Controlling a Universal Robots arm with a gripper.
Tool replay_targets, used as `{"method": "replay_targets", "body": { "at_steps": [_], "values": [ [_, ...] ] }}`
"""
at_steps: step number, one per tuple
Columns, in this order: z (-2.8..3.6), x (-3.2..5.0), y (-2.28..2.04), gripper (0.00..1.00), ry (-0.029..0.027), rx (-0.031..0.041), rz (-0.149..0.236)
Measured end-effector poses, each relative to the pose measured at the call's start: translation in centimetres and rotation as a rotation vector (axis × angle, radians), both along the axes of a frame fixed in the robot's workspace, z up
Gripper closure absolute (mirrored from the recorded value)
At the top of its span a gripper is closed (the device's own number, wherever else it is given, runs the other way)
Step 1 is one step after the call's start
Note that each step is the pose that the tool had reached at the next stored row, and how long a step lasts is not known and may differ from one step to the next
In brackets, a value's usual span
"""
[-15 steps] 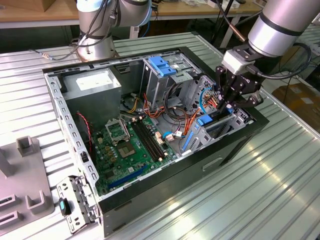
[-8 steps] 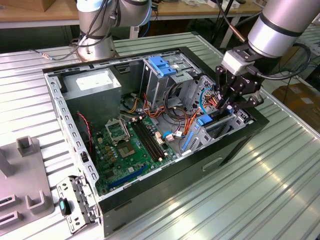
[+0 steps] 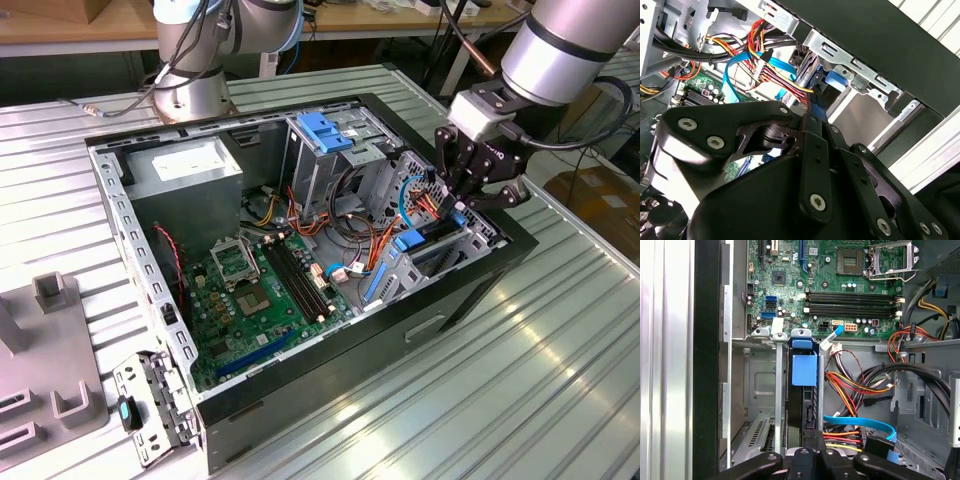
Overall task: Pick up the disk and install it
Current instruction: 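Insert the first disk wire, then insert the second disk wire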
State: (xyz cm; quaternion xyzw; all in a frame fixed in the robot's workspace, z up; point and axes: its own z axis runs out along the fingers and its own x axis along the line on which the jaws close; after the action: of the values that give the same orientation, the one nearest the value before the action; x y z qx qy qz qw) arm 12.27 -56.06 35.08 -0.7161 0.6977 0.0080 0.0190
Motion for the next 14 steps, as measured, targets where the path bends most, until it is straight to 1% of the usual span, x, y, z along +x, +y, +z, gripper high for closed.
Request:
{"method": "replay_targets", "body": {
  "at_steps": [14],
  "values": [
    [0.03,0.00,0.00,0.89,0.0000,0.0000,0.000]
  ]
}}
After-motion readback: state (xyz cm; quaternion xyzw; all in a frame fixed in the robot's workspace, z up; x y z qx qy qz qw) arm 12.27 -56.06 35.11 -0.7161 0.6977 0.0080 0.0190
